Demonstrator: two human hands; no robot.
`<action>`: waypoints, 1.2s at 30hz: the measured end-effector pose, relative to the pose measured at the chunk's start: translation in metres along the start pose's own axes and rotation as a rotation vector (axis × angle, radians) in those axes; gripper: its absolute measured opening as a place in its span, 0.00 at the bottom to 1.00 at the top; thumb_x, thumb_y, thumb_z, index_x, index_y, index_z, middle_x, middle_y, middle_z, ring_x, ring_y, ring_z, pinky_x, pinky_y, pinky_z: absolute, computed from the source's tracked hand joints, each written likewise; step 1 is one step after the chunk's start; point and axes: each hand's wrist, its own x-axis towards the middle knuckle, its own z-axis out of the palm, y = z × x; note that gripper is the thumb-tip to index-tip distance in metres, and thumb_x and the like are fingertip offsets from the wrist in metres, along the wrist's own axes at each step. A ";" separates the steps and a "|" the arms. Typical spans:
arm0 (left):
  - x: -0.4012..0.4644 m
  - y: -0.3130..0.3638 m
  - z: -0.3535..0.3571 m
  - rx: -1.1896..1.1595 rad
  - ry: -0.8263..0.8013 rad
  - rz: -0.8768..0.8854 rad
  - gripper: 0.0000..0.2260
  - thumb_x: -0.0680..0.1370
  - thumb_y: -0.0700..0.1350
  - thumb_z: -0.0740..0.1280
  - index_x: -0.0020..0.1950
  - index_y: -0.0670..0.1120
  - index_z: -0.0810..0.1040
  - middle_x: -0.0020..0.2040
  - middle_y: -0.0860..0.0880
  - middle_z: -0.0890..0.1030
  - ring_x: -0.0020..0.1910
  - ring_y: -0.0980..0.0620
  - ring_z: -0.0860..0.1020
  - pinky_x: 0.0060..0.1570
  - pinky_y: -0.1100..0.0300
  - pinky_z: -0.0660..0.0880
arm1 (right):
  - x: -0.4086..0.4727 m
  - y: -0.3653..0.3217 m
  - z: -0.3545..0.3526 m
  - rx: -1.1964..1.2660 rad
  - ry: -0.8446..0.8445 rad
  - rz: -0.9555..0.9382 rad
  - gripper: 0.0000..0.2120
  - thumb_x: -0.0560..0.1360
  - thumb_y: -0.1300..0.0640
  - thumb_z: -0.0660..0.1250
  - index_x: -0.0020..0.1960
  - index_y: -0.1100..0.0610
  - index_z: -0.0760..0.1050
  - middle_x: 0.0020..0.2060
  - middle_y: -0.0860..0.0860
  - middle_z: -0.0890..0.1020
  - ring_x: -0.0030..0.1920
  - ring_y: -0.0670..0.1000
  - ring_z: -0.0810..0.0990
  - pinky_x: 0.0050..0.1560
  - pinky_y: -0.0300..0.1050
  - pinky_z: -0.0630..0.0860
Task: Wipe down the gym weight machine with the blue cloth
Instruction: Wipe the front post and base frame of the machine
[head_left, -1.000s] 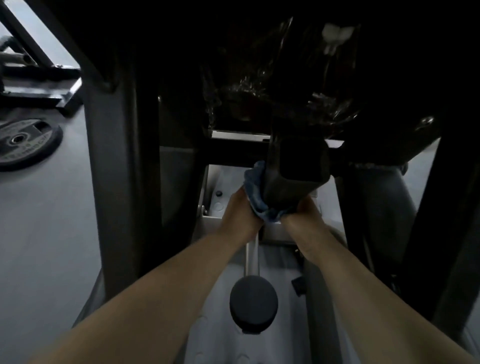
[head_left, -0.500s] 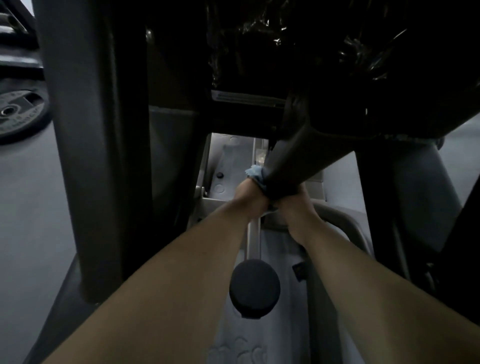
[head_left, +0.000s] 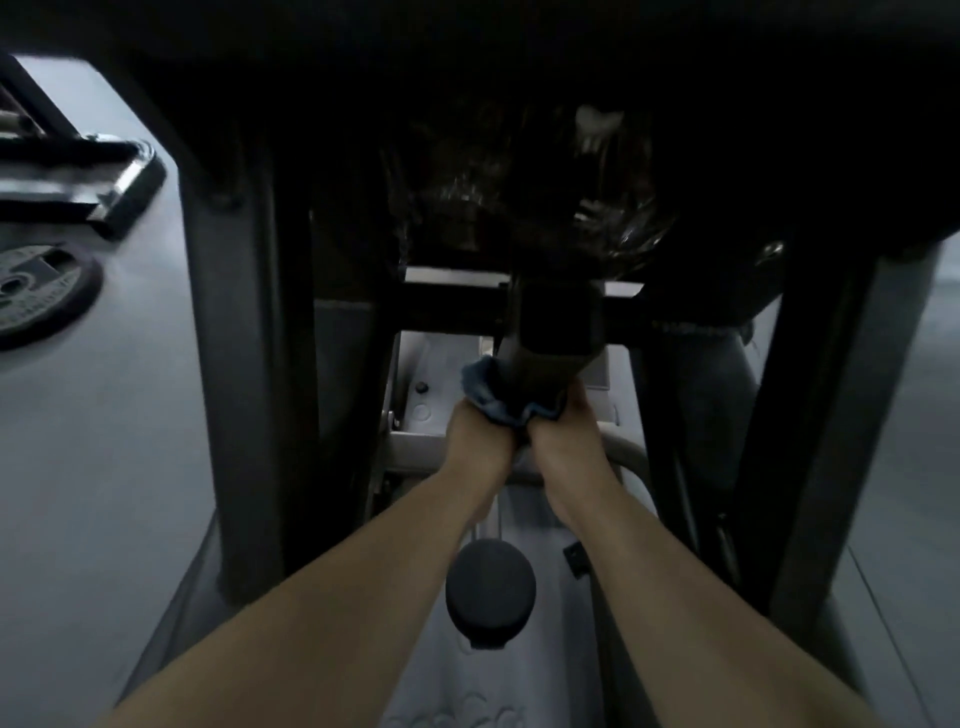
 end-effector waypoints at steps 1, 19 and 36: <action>-0.008 0.005 -0.001 -0.002 0.001 0.022 0.13 0.77 0.30 0.58 0.35 0.43 0.68 0.33 0.46 0.72 0.33 0.52 0.71 0.28 0.67 0.71 | -0.008 -0.009 -0.004 -0.008 -0.005 -0.024 0.15 0.78 0.68 0.55 0.62 0.58 0.68 0.41 0.48 0.75 0.38 0.43 0.73 0.31 0.26 0.71; -0.122 0.087 -0.034 0.358 -0.056 0.442 0.12 0.77 0.30 0.59 0.38 0.44 0.73 0.35 0.49 0.75 0.38 0.52 0.74 0.34 0.68 0.71 | -0.107 -0.091 -0.032 0.005 -0.065 -0.168 0.31 0.76 0.74 0.54 0.73 0.51 0.62 0.69 0.51 0.69 0.67 0.49 0.70 0.68 0.44 0.67; -0.226 0.003 -0.046 0.869 -0.358 0.055 0.08 0.81 0.39 0.59 0.53 0.39 0.77 0.53 0.40 0.79 0.50 0.47 0.76 0.51 0.63 0.72 | -0.256 -0.026 -0.071 -0.051 -0.036 0.151 0.16 0.77 0.70 0.57 0.59 0.58 0.75 0.51 0.54 0.79 0.50 0.51 0.78 0.39 0.28 0.74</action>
